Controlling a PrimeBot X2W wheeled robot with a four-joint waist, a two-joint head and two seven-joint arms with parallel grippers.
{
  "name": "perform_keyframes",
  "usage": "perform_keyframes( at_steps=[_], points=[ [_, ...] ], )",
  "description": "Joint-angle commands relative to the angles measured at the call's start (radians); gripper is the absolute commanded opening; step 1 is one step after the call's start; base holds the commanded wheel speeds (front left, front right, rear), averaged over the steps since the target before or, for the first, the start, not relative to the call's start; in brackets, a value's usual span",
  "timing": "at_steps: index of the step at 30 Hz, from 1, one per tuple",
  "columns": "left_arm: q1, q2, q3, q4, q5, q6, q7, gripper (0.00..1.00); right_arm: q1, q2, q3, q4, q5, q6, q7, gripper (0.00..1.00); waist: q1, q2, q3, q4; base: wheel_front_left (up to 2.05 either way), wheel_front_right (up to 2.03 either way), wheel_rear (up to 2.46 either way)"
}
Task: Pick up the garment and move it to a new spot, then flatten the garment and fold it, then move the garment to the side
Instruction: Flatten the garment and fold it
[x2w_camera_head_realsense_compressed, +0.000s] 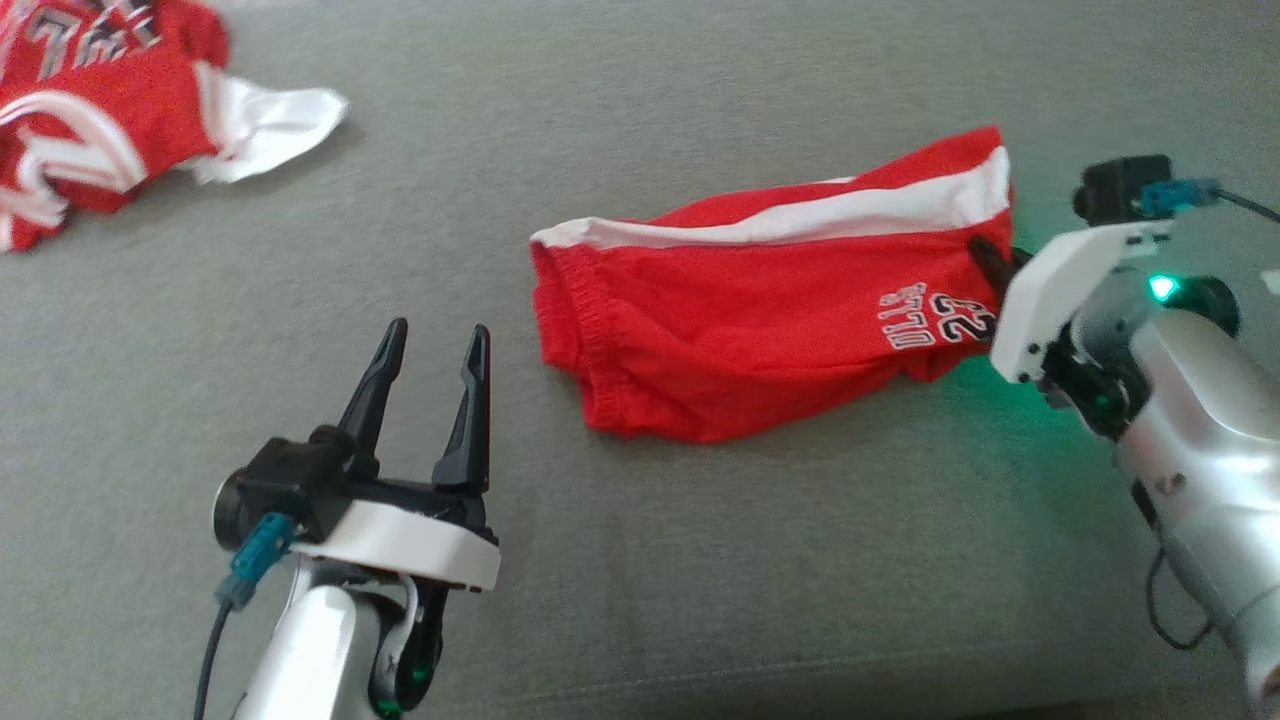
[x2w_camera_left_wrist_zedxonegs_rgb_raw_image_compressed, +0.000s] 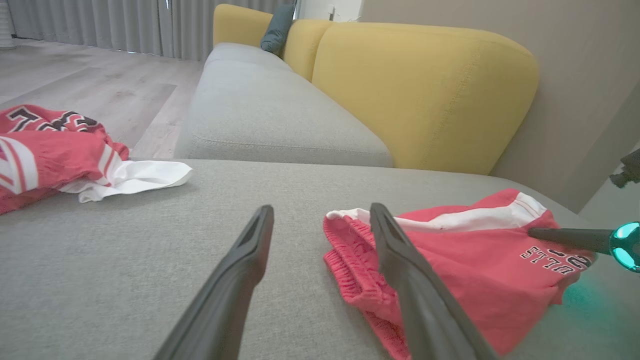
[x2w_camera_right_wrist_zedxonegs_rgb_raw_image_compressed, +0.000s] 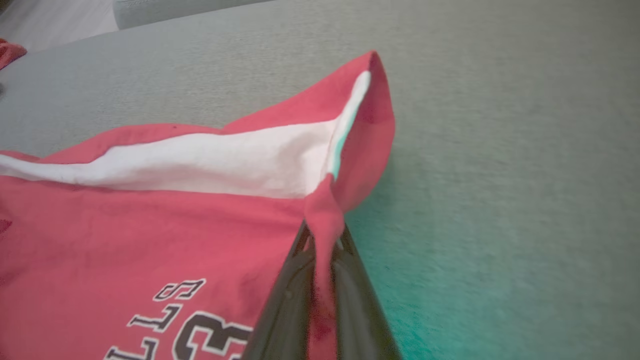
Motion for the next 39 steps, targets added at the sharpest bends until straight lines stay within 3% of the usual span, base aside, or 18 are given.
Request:
perform_keyframes(
  at_steps=[1, 8, 15, 26, 32, 39],
  points=[
    [-0.018, 0.004, 0.036, -0.035, 0.012, -0.003, -0.012, 1.00, 0.017, -0.026, 0.000, -0.033, 0.013, 0.007, -0.020, 0.00, 0.0000, 0.0000, -0.013, -0.048, 0.00, 0.00, 0.00],
    [-0.021, 0.003, 0.045, -0.029, 0.023, -0.008, -0.012, 1.00, 0.045, -0.044, -0.027, -0.052, 0.015, 0.007, -0.048, 0.00, 0.0000, 0.0000, -0.013, -0.105, 0.00, 0.00, 0.00],
    [-0.023, 0.003, 0.050, -0.015, 0.028, -0.013, -0.012, 1.00, 0.055, -0.028, -0.042, -0.078, 0.012, 0.007, -0.071, 0.00, 0.0000, 0.0000, -0.023, -0.097, 0.00, 0.00, 0.00],
    [-0.013, -0.002, 0.056, -0.011, 0.021, -0.012, -0.012, 1.00, 0.105, 0.000, 0.017, -0.320, 0.060, 0.007, -0.036, 0.00, 0.0000, 0.0000, -0.064, -0.046, 0.00, 0.00, 0.00],
    [-0.008, -0.005, 0.054, -0.012, 0.014, -0.011, -0.012, 1.00, 0.143, 0.044, 0.042, -0.452, 0.086, 0.007, 0.003, 0.00, 0.0000, 0.0000, -0.082, -0.017, 0.00, 0.00, 0.00],
    [-0.013, -0.008, 0.048, -0.012, 0.007, -0.011, -0.012, 1.00, 0.166, 0.139, 0.045, -0.455, 0.078, 0.007, 0.021, 0.00, 0.0000, 0.0000, -0.083, 0.017, 0.00, 0.00, 0.00]
  ],
)
